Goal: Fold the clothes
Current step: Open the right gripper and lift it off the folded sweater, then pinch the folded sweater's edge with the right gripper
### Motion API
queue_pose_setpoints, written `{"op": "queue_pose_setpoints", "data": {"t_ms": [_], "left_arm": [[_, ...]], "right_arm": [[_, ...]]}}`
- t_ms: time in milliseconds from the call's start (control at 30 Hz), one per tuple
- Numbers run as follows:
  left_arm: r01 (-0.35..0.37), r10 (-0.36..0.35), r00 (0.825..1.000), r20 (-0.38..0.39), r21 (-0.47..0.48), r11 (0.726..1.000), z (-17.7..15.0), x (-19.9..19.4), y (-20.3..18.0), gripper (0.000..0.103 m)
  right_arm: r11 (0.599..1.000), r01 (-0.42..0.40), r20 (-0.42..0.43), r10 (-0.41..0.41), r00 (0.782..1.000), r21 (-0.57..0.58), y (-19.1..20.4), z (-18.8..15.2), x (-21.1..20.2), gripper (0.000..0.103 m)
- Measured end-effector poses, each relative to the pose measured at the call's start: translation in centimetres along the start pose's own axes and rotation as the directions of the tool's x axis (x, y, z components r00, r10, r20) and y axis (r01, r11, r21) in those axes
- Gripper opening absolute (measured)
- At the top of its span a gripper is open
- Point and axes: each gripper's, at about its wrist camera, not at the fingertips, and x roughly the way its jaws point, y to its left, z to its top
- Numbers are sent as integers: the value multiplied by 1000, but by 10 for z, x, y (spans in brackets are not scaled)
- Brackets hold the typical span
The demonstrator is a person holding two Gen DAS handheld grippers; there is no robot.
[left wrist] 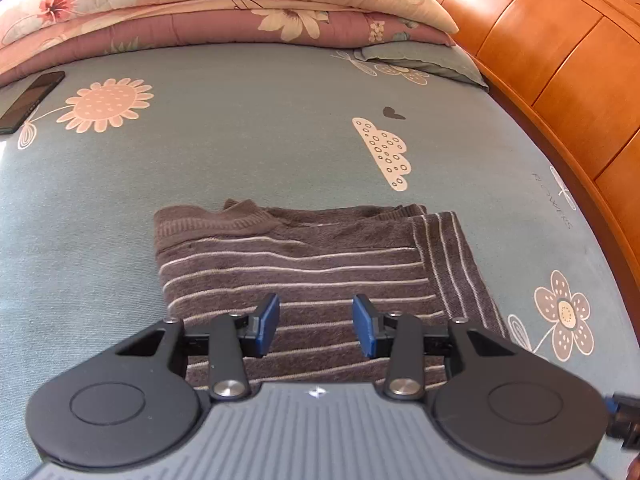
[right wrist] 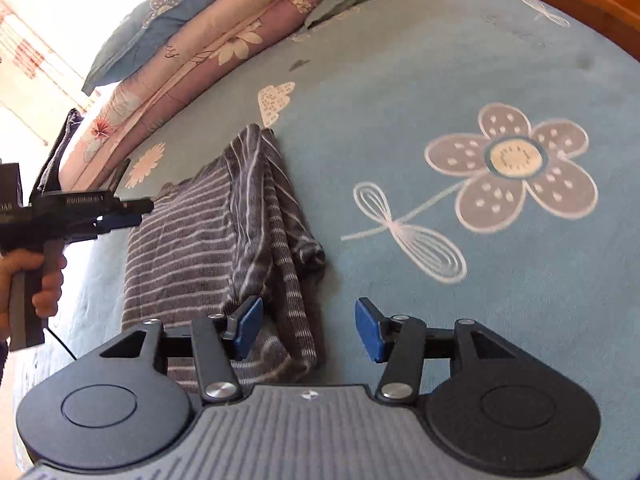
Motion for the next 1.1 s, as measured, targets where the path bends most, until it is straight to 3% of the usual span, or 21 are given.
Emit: {"op": "queue_pose_setpoints", "data": {"t_ms": [100,233,400,500,567,633,733,833,933,1000,1100], "left_arm": [[14,-14,999,32,24,1000,-12,-2,9,45],[10,-10,1000,17,15,1000,-23,8,16,46],[36,-36,999,24,-12,999,-30,11,26,47],[54,-53,998,20,-31,998,-31,12,30,47],[57,-57,998,16,-21,998,-31,14,30,48],[62,-62,998,10,-4,998,-33,15,28,54],[66,-66,998,-1,28,997,-32,17,22,62],[66,-65,998,-8,58,996,-33,18,17,67],[73,-73,997,-10,73,995,-34,20,16,70],[82,-82,997,-9,68,994,-34,20,18,72],[96,-96,995,-3,51,994,-35,21,20,73]], "right_arm": [[992,-32,38,37,999,-126,20,49,29,56],[980,-87,18,92,996,-180,38,99,82,56],[980,-104,-84,91,992,-168,44,122,144,54],[962,-79,-49,68,996,-262,61,112,141,49],[918,-47,6,54,999,-394,81,100,130,49],[827,18,72,28,997,-562,104,82,121,49],[696,58,89,8,996,-716,124,63,123,49],[655,81,91,-18,996,-751,129,62,130,49],[693,102,110,-33,993,-714,123,73,132,49],[751,98,97,-45,994,-653,111,85,136,53],[877,1,-5,-4,1000,-481,82,109,148,53]]}}
